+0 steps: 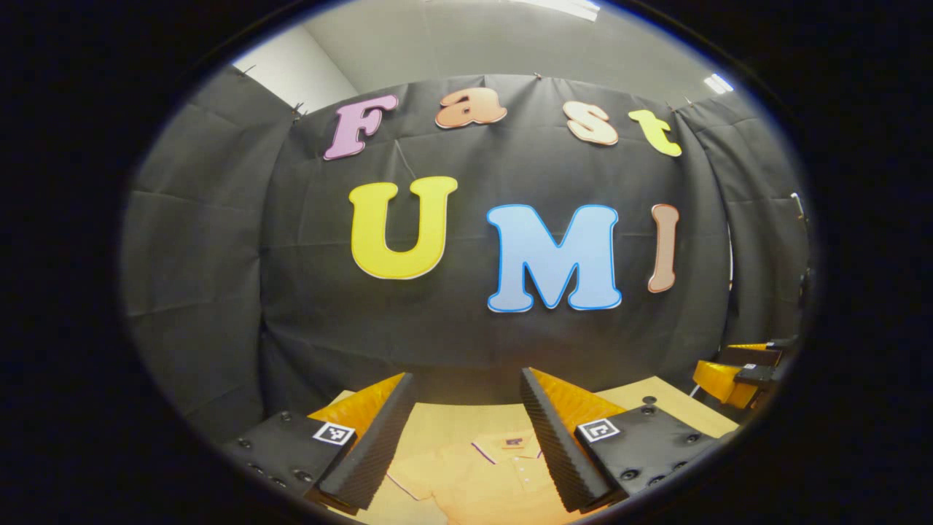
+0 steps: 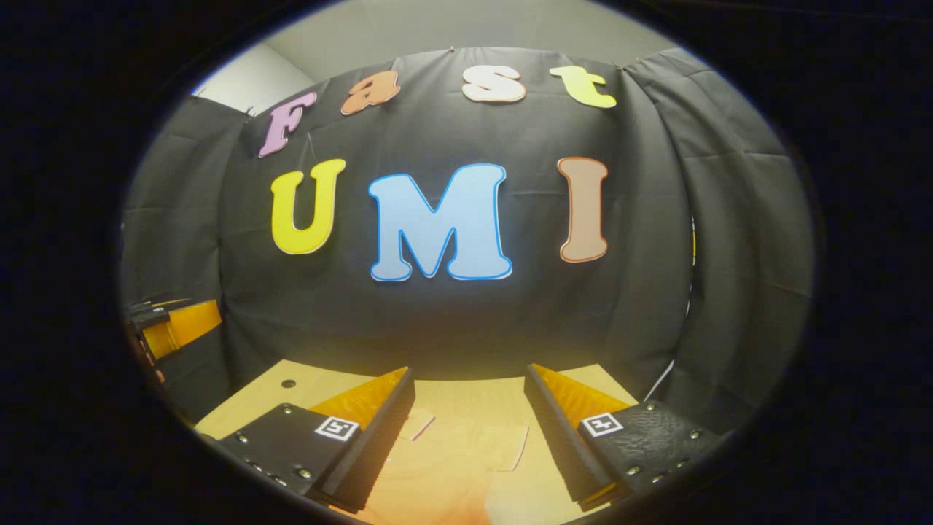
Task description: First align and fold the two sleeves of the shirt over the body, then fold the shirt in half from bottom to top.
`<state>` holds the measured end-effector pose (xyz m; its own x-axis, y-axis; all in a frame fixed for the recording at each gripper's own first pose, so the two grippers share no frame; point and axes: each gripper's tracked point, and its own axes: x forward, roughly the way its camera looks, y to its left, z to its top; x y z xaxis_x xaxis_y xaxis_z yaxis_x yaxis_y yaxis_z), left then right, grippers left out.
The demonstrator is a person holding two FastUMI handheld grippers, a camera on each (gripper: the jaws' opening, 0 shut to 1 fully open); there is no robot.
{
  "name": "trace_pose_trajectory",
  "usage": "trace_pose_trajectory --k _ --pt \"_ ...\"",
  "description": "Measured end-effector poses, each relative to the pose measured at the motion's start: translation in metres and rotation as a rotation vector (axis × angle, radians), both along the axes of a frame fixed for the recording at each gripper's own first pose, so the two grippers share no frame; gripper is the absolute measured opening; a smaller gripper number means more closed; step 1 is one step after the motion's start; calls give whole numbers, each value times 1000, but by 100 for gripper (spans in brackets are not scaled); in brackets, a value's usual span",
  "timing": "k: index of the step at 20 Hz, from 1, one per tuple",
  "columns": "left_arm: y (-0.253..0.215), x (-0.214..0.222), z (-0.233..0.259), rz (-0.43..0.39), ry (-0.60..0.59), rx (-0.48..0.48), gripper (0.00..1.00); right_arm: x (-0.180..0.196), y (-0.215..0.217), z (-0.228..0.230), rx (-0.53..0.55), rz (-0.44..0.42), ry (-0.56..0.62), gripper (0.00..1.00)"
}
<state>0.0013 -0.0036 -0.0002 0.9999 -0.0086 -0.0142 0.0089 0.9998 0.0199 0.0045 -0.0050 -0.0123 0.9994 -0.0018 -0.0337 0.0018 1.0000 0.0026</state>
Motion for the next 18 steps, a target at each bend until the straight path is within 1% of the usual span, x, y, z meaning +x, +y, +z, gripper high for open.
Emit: trace_pose_trajectory --k 4,7,10,14,18 --pt "1 0 -2 2 5 0 95 7 -1 -13 -10 6 28 95" --pt "1 1 -4 1 10 3 95 23 -4 -41 -17 16 91 95" --pt "5 2 -6 5 15 8 94 47 -12 -73 -27 15 160 95" --pt "13 2 -8 19 19 17 95 80 -26 -128 -23 12 288 96" --pt "22 4 -11 42 30 29 95 100 -44 -185 -12 -12 409 96"
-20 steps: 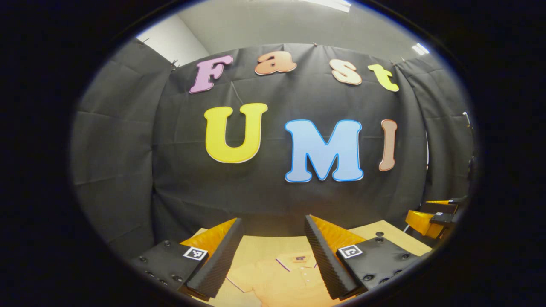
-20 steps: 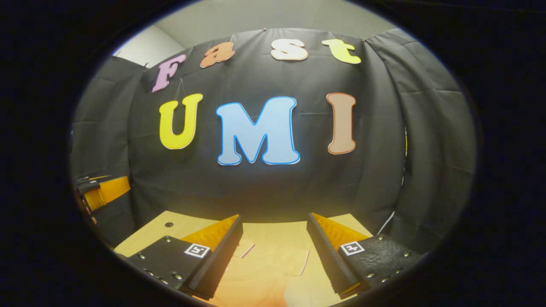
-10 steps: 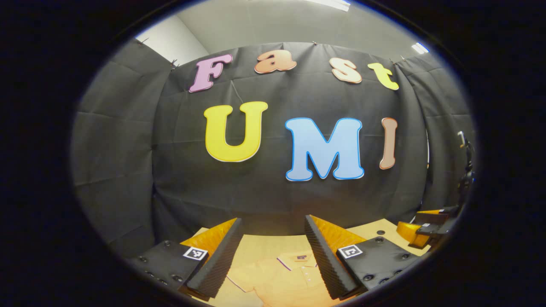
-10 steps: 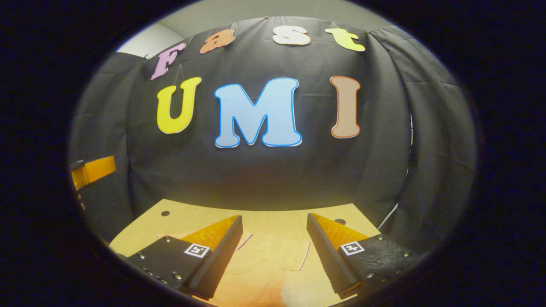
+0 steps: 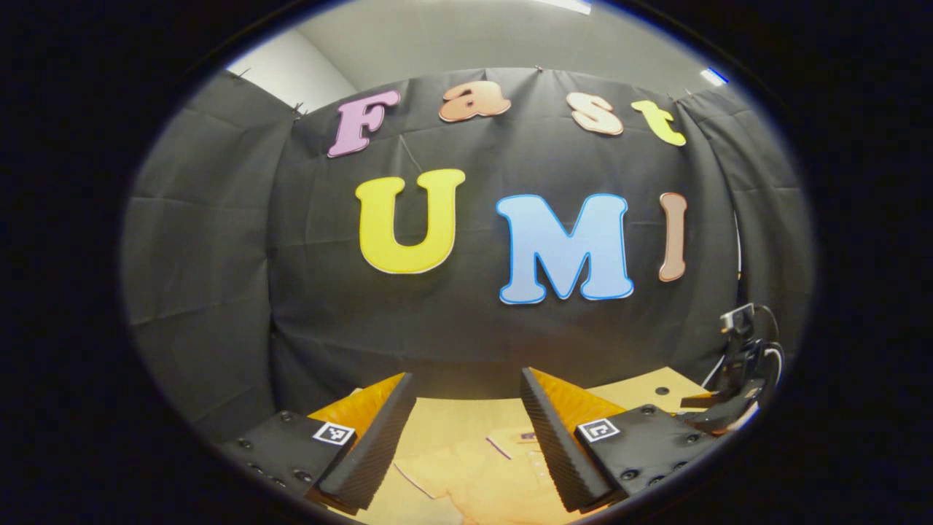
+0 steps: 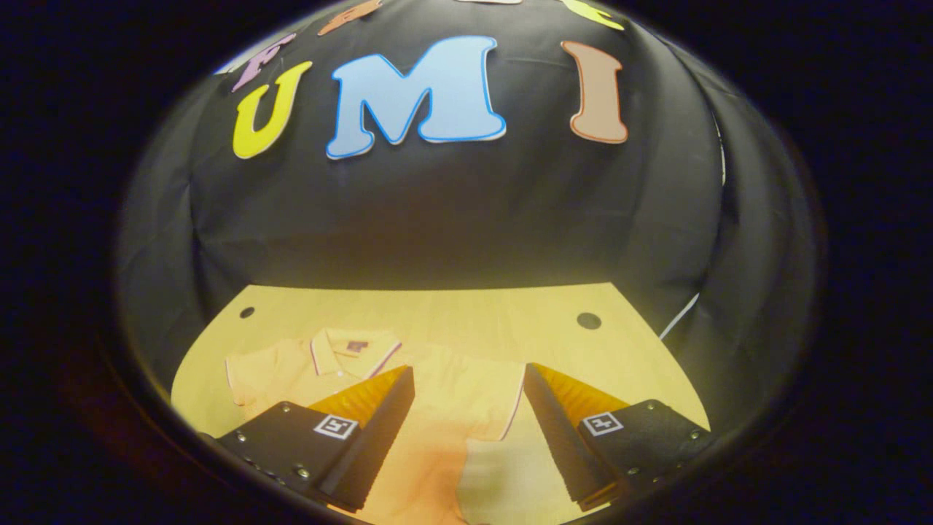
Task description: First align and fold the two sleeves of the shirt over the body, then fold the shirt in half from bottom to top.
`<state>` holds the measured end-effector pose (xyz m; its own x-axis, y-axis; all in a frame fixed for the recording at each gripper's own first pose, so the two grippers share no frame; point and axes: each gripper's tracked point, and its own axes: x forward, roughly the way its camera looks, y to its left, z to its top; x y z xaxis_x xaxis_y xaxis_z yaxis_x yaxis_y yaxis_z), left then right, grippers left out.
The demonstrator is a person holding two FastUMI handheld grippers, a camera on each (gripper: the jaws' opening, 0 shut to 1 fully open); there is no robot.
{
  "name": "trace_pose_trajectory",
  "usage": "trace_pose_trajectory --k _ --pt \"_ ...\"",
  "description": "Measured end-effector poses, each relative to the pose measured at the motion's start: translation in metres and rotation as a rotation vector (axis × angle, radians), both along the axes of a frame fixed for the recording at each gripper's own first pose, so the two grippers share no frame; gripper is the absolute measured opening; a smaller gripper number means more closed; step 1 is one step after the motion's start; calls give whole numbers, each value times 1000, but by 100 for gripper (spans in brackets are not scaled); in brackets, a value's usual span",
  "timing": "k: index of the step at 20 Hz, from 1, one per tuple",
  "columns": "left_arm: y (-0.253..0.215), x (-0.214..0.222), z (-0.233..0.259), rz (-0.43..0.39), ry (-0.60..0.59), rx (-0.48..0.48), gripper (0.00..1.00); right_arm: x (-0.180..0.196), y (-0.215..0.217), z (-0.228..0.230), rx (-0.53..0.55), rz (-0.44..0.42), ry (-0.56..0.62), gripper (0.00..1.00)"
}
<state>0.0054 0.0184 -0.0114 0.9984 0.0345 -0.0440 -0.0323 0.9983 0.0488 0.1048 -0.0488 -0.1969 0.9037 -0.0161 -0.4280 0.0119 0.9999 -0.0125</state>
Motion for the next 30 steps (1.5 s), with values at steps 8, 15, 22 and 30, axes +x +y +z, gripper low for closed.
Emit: trace_pose_trajectory --k 8,15,22,30 --pt "20 0 -11 60 36 5 94 16 -36 -111 -10 -71 252 96" --pt "32 3 -20 98 63 13 95 25 -40 -154 3 -83 364 96" --pt "27 11 -28 97 77 9 95 30 -34 -161 40 -57 380 82" --pt "26 12 -31 97 88 -8 95 34 -24 -160 82 -28 420 6"
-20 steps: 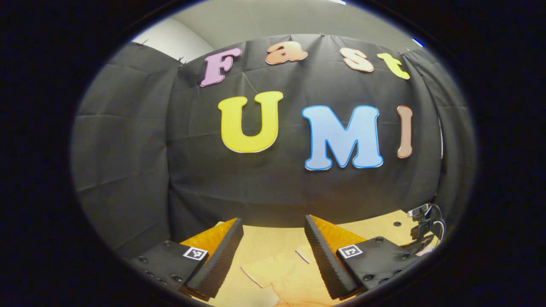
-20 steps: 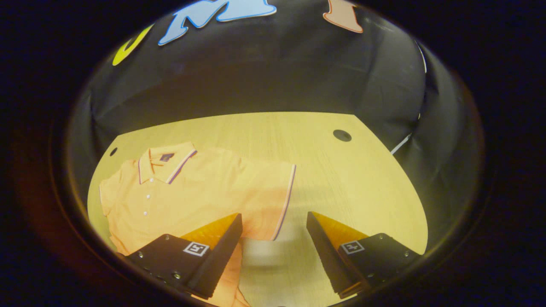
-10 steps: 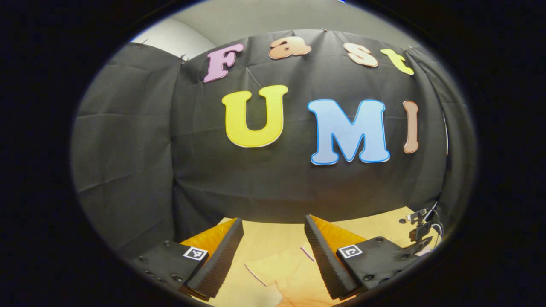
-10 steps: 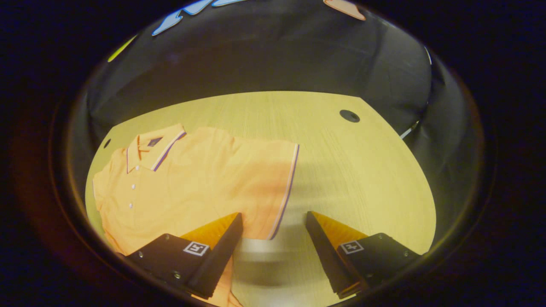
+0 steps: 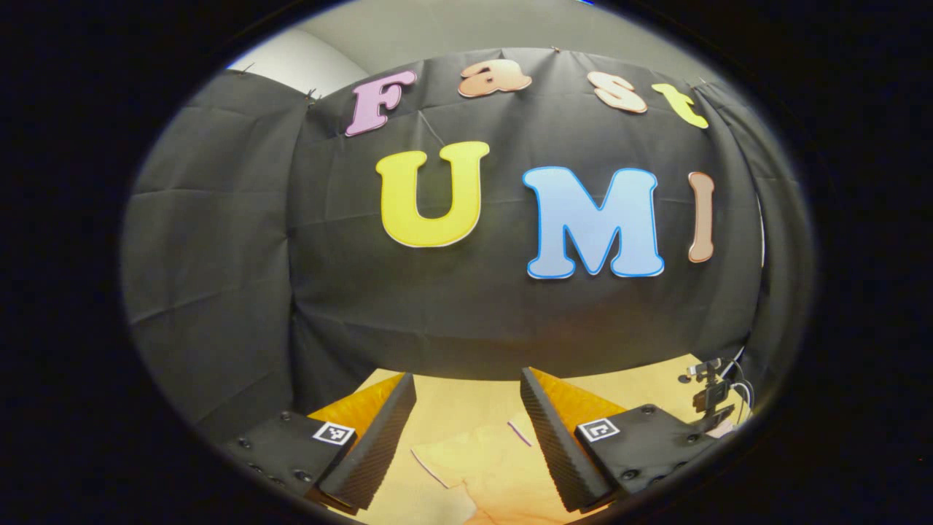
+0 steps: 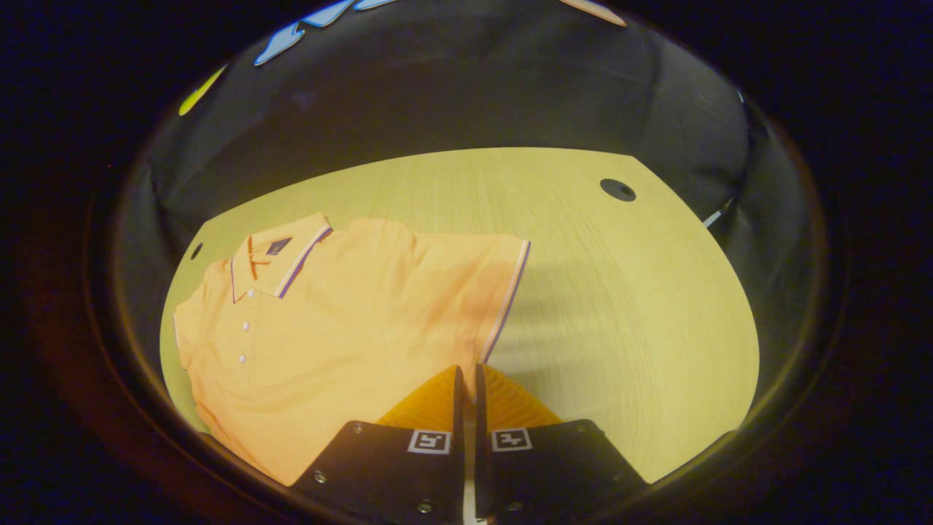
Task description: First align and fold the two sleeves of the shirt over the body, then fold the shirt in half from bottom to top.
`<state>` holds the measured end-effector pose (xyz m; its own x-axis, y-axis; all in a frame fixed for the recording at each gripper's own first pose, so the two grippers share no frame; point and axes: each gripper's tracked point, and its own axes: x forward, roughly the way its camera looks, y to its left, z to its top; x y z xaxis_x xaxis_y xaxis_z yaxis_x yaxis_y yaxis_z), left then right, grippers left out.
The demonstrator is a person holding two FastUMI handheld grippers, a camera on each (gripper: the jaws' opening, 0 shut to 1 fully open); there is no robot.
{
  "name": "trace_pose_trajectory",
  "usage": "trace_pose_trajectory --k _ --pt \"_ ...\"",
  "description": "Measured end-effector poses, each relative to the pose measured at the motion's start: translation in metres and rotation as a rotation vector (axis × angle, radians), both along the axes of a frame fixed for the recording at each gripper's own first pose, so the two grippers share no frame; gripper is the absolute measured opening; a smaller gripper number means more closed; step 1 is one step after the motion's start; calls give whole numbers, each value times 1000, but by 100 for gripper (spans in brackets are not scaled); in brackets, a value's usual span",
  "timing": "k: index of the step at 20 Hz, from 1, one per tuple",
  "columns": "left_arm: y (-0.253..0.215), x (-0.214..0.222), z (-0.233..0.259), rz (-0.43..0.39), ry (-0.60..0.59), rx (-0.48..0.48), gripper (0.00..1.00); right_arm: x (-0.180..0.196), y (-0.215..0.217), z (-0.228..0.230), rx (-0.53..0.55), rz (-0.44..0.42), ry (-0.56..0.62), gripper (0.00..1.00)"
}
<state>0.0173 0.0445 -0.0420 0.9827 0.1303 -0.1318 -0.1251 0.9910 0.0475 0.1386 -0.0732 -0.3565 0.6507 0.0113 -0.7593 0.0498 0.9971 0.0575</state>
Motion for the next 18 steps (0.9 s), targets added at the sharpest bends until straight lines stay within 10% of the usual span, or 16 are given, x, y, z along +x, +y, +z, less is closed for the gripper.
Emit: trace_pose_trajectory --k 10,18 --pt "22 -14 -6 51 5 -28 95 19 83 66 -103 215 -176 6" --pt "60 -47 -9 152 18 -14 95 -11 176 32 -126 481 -95 6"
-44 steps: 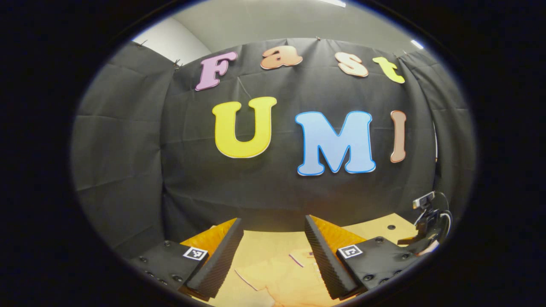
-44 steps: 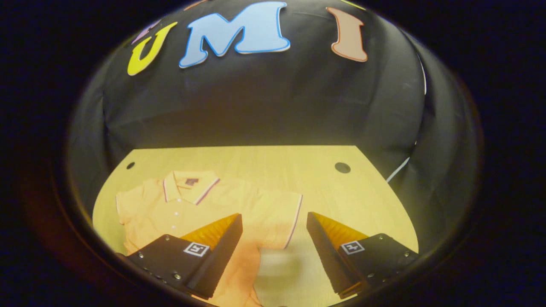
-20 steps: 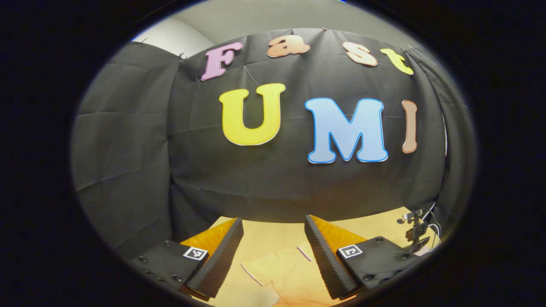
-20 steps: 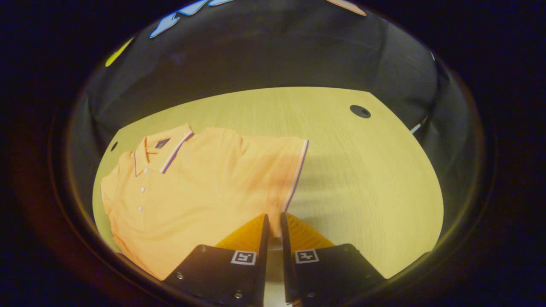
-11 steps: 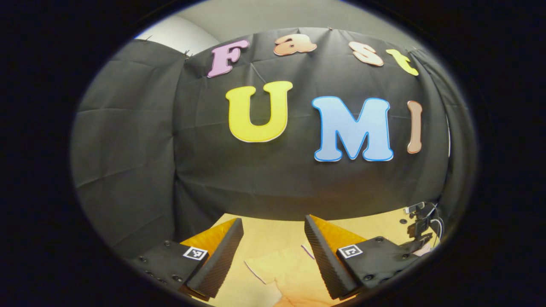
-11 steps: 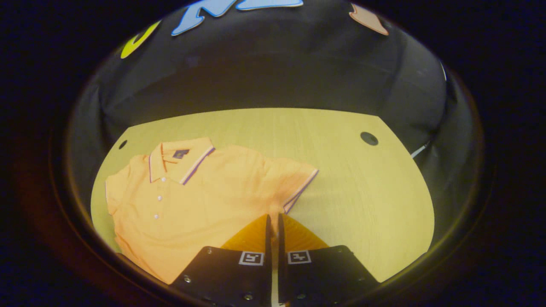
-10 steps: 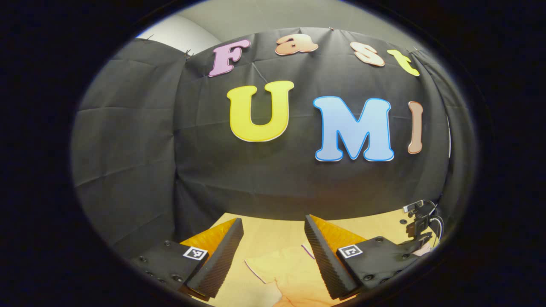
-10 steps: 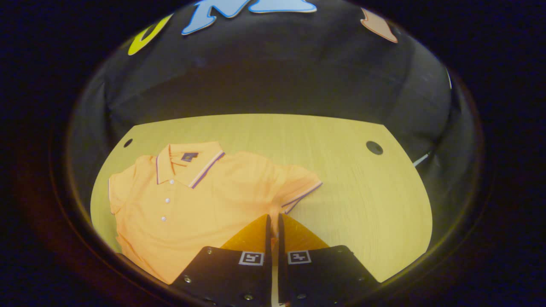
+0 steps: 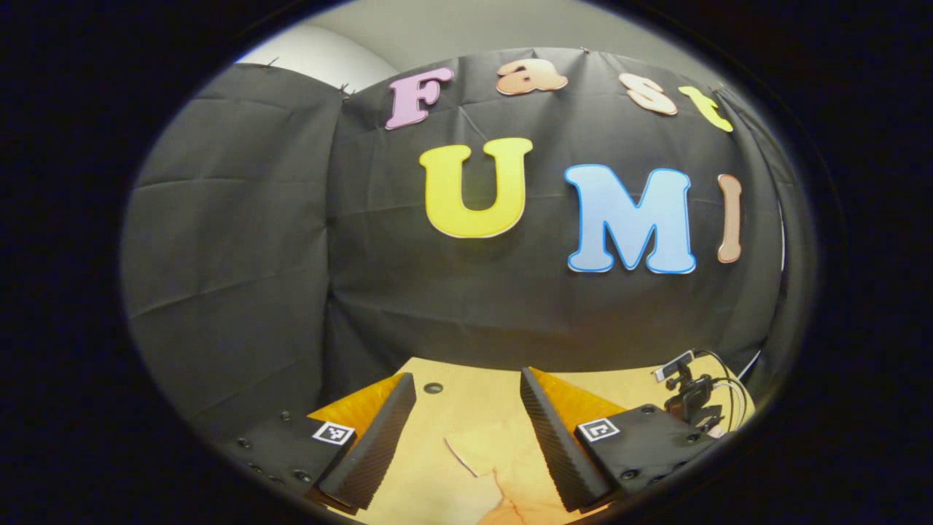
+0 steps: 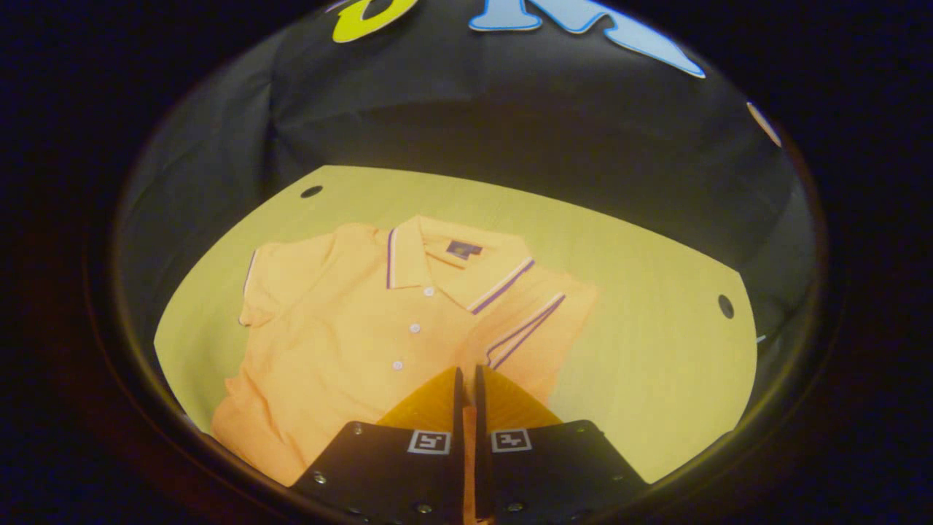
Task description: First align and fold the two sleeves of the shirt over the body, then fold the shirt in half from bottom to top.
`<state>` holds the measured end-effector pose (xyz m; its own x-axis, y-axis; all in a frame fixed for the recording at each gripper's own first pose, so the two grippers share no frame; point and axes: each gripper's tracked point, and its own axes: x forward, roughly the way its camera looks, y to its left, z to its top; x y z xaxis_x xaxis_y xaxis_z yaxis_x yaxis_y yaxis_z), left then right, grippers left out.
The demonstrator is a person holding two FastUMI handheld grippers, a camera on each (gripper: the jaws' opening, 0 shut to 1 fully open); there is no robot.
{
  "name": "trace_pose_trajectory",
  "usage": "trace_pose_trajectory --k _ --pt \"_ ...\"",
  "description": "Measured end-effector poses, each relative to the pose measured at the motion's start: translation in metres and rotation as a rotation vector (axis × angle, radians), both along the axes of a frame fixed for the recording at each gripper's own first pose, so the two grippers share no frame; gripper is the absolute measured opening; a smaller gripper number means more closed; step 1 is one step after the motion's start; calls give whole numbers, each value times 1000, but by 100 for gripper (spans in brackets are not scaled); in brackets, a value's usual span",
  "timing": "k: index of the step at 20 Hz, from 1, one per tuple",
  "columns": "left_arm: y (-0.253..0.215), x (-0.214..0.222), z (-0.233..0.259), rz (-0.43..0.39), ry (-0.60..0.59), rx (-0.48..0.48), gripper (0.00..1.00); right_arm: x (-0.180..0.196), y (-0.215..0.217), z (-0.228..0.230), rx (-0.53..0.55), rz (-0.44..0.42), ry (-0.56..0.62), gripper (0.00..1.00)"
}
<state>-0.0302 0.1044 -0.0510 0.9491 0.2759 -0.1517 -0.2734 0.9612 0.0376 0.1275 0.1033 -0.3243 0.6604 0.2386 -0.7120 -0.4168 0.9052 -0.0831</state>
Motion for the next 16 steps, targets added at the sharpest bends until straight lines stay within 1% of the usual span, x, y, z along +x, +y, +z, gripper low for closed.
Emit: trace_pose_trajectory --k 2,5,6,7,9,10,12,16 --pt "11 -11 -4 28 11 3 95 -5 7 -15 -22 19 31 6" --pt "24 -24 -8 62 24 5 95 -9 10 -31 -42 20 66 6" --pt "26 -27 -9 68 27 3 95 -11 9 -37 -44 17 79 9" --pt "27 -28 -9 71 30 1 95 -11 9 -35 -42 12 75 15" --pt "30 -31 -13 71 36 -2 95 -13 12 -36 -26 10 83 15" --pt "29 -29 -14 67 41 -6 95 -14 13 -33 -23 11 82 26" --pt "28 -28 -22 60 52 -18 95 -12 8 -29 -37 -5 63 34" --pt "24 -11 -50 22 92 -65 95 -14 2 9 9 -44 -6 34"
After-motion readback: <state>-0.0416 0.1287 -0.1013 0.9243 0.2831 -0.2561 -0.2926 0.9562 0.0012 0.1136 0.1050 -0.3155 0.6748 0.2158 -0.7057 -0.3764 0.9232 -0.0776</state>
